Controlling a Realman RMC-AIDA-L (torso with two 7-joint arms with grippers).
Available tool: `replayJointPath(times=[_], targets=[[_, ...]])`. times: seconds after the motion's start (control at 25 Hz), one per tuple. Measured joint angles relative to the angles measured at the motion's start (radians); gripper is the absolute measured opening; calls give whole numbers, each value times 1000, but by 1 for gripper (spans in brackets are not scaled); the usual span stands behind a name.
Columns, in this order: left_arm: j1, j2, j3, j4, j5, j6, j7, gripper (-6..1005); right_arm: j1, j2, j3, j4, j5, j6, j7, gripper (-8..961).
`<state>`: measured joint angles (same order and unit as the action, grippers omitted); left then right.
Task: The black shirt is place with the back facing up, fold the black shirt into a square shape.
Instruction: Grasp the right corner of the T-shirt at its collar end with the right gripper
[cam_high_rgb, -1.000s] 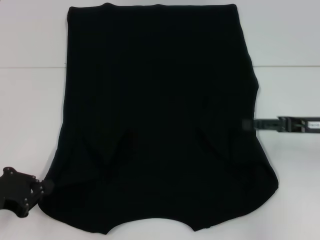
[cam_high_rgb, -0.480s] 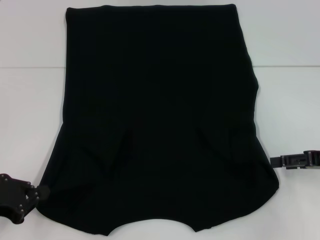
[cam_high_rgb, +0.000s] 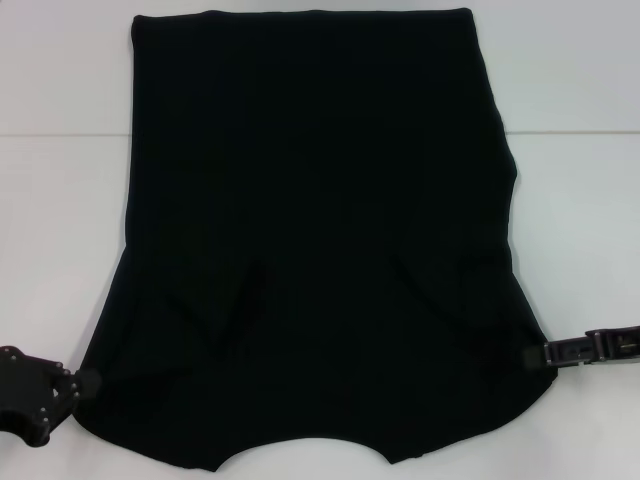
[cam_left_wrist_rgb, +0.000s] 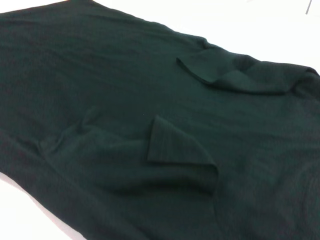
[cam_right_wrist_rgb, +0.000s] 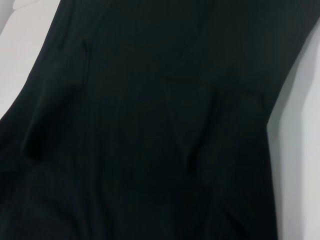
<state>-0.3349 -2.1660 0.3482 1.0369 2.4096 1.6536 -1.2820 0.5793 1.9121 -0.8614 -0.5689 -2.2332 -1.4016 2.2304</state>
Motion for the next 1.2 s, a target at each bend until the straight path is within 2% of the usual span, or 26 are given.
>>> replayJointPath(times=[0.36,0.68,0.88,1.2], targets=[[-1,0,0,0,0,-2,2,1,20,27,1,0,-32,-5,2,776],[-1,1,0,0,2,-2,4,2,40,40,0,-3,-32,-19,3,764],[-2,2,0,0,2,-2,4,1,42,41,0,-6,-34,-18,4,547],[-5,2,2,-1,2,-1,4,1,37,42,-1,-8,-49,-13,5,388]])
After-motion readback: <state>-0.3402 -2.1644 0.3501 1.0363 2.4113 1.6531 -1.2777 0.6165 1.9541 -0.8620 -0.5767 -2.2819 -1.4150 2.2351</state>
